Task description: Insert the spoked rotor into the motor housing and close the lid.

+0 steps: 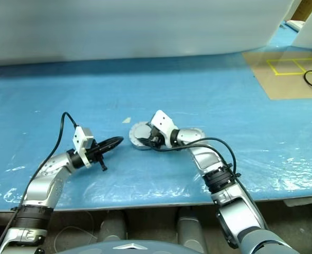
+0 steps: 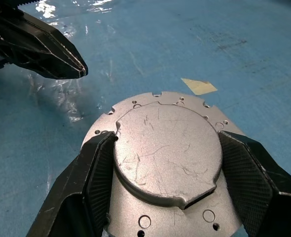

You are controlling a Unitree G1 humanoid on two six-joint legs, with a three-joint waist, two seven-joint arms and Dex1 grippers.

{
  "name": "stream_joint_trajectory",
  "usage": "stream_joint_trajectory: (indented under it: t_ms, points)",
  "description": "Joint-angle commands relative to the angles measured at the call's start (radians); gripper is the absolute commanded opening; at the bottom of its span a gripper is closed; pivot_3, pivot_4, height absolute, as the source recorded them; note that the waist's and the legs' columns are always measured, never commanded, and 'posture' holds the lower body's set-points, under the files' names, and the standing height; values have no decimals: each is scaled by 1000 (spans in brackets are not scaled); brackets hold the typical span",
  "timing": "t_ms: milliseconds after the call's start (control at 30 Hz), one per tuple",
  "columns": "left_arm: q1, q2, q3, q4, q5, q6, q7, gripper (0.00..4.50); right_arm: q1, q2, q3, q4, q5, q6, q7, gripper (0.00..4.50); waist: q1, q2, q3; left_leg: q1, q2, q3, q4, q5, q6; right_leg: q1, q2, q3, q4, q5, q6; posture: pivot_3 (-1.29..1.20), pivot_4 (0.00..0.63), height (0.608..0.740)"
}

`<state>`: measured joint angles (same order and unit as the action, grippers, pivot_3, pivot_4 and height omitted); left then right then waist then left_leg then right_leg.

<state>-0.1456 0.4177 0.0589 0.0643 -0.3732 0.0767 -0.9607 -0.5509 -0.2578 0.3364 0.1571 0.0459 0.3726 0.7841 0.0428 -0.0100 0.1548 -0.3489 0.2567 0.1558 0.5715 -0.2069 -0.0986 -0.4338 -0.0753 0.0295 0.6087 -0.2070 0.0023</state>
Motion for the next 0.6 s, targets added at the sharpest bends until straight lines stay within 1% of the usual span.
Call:
stream_joint_trajectory:
  t_ms: [33,167,433,600]
  points:
    - [-11,5,2,-42,-11,-2,10,0,36,-19,40,38,-49,86,-18,2932,0,0,-1,0,0,0,0,0,0,1,0,0,0,0,0,0,150,740]
    - [-15,4,-5,-45,-10,0,16,0,34,-34,73,34,-80,157,-38,2932,0,2,-3,2,0,0,0,0,0,3,0,0,0,0,0,0,150,740]
    - [-59,-18,-38,-19,12,-3,35,0,31,-40,78,27,-73,162,-40,2932,2,4,-5,5,0,0,0,0,0,7,-1,0,0,0,0,0,150,740]
    - [-113,-38,-69,32,70,-13,86,0,30,-41,76,20,-69,149,-38,2932,1,5,-6,4,-1,0,-1,0,0,7,-1,0,0,0,0,0,150,740]
